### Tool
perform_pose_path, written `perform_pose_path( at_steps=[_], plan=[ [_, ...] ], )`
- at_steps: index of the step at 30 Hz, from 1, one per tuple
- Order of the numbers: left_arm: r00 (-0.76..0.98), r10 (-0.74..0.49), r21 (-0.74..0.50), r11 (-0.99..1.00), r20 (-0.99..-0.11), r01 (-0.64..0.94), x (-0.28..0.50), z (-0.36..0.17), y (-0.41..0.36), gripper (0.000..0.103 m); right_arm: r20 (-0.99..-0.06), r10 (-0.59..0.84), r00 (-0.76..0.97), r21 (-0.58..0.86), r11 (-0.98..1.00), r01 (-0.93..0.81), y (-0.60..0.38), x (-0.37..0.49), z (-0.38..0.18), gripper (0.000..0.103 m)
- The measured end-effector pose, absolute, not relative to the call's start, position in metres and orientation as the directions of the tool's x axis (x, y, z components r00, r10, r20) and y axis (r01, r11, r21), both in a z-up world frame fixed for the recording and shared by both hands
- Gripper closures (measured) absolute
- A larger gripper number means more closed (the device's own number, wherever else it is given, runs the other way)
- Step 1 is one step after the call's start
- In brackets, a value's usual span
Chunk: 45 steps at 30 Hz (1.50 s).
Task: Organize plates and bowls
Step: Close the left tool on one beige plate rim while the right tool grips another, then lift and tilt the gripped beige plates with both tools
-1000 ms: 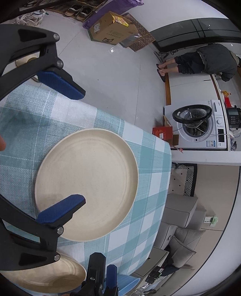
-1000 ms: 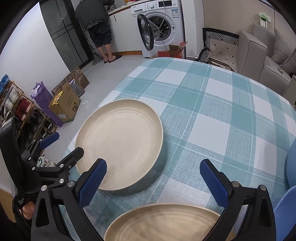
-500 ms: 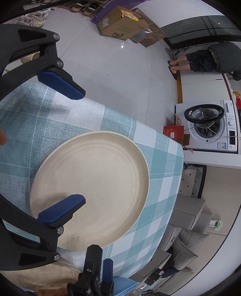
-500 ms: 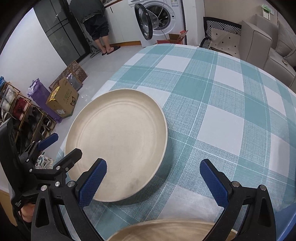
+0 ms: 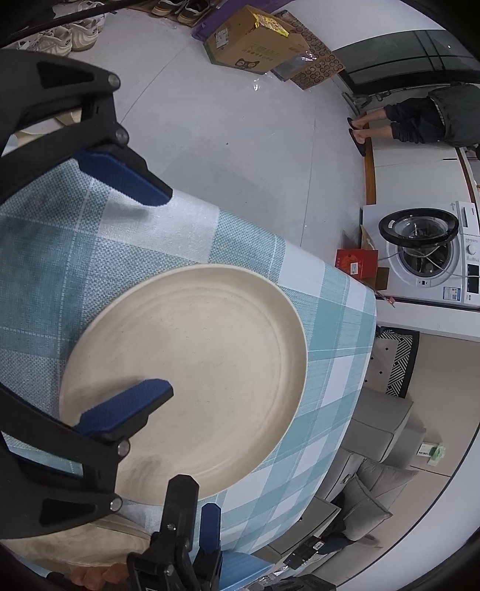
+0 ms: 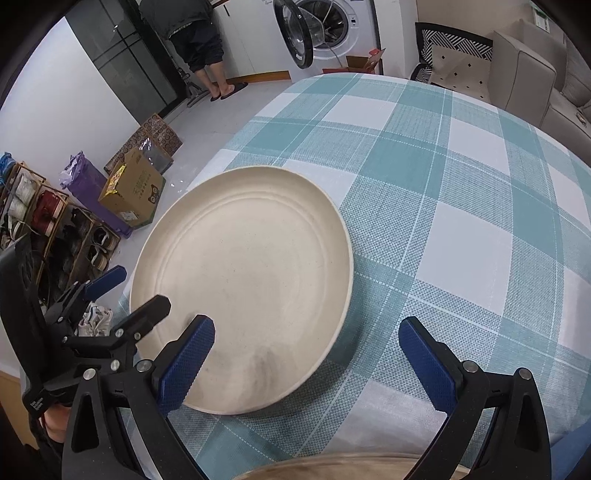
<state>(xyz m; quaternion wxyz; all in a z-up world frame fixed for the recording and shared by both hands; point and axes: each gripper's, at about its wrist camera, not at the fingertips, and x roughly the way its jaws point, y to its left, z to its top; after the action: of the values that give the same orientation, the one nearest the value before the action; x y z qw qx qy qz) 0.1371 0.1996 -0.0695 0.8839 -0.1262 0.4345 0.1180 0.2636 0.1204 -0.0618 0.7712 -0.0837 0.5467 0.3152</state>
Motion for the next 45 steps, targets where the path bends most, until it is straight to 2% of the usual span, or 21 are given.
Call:
perform_pose_path(
  at_steps=[2,6,11,12,16,20,22,28,33,37,41,43,45],
  plan=[
    [0.597,0.098,-0.122,0.941,-0.797,-0.316,0.137,-0.070,0.200,0.009,-0.898,0.396,0.191,0.221,0.782,-0.582,0.122,0.263,-0.064,0.004],
    [0.596,0.098,-0.118,0.942,-0.797,-0.314,0.136,-0.070,0.201,0.013,-0.906,0.384,0.180,0.214,0.780,-0.589,0.126,0.262,-0.068,0.017],
    [0.597,0.081,-0.129,0.945,-0.798,-0.300,0.135,-0.071,0.199,0.022,-0.909,0.379,0.172,0.211,0.775,-0.595,0.127,0.259,-0.070,0.021],
    [0.597,0.074,-0.133,0.946,-0.798,-0.295,0.135,-0.071,0.199,0.023,-0.910,0.377,0.171,0.209,0.775,-0.596,0.127,0.258,-0.070,0.026],
    [0.595,0.054,-0.150,0.946,-0.802,-0.287,0.135,-0.072,0.198,0.039,-0.915,0.363,0.176,0.191,0.774,-0.603,0.128,0.256,-0.071,0.040],
    [0.593,0.043,-0.156,0.947,-0.804,-0.280,0.137,-0.073,0.198,0.050,-0.916,0.355,0.187,0.180,0.780,-0.599,0.126,0.256,-0.071,0.048],
    [0.594,0.044,-0.157,0.947,-0.803,-0.282,0.137,-0.073,0.198,0.052,-0.915,0.355,0.192,0.180,0.784,-0.595,0.125,0.256,-0.070,0.054],
    [0.592,0.063,-0.150,0.941,-0.803,-0.302,0.139,-0.073,0.206,0.052,-0.913,0.353,0.206,0.177,0.796,-0.579,0.122,0.261,-0.069,0.055],
    [0.589,0.069,-0.142,0.942,-0.805,-0.305,0.143,-0.074,0.209,0.060,-0.907,0.359,0.219,0.182,0.805,-0.564,0.120,0.268,-0.068,0.055],
    [0.594,0.059,-0.149,0.944,-0.802,-0.295,0.145,-0.074,0.209,0.074,-0.905,0.360,0.225,0.185,0.811,-0.555,0.119,0.271,-0.070,0.061],
    [0.595,0.059,-0.139,0.949,-0.802,-0.282,0.144,-0.073,0.205,0.077,-0.906,0.361,0.223,0.183,0.807,-0.561,0.120,0.268,-0.069,0.067],
    [0.596,0.052,-0.144,0.950,-0.801,-0.277,0.143,-0.072,0.205,0.079,-0.907,0.363,0.215,0.186,0.801,-0.569,0.121,0.265,-0.069,0.073],
    [0.597,0.054,-0.144,0.949,-0.800,-0.279,0.142,-0.071,0.205,0.080,-0.908,0.349,0.231,0.162,0.802,-0.575,0.123,0.262,-0.068,0.074]
  ],
)
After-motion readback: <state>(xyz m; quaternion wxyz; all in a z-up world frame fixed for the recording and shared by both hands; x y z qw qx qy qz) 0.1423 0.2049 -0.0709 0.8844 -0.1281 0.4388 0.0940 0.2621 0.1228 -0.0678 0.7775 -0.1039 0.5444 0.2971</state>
